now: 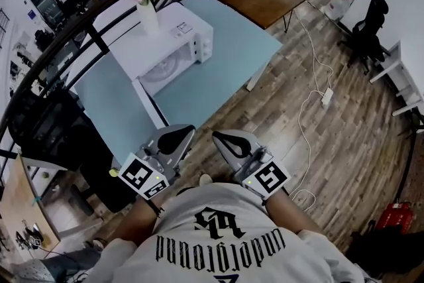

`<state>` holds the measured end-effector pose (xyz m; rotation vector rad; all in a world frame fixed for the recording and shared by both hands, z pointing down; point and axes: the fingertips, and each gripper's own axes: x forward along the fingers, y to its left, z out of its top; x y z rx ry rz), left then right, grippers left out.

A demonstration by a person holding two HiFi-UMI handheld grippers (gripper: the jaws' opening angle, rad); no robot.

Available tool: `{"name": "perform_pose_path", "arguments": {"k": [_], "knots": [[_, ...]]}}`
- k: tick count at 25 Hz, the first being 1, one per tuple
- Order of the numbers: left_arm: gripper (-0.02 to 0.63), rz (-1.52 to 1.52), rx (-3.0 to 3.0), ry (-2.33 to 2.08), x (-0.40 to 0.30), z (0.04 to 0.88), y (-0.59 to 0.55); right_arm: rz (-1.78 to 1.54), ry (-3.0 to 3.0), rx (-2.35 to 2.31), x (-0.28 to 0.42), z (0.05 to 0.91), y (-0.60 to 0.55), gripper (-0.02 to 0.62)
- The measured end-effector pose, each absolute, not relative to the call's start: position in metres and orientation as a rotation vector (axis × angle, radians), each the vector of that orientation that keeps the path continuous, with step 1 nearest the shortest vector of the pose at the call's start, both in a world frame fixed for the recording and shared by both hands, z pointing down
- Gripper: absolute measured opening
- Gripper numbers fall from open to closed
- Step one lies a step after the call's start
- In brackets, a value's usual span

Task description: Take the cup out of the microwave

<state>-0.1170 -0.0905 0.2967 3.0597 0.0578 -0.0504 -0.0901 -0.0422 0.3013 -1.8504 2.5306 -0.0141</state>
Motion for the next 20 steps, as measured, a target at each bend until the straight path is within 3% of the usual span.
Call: {"name": "perform_pose_path", "arguments": {"k": [10, 20], "knots": [[0.049, -0.041, 3.049, -0.118, -0.085, 0.304, -0.133, -0.016, 2.627, -1.673, -0.050, 0.310, -0.101, 0.003], [0.049, -0.001, 2.963, -0.435, -0.015, 0.340, -0.216, -0.119, 2.787, -1.439, 0.037, 0.341, -0.194, 0.003]]}}
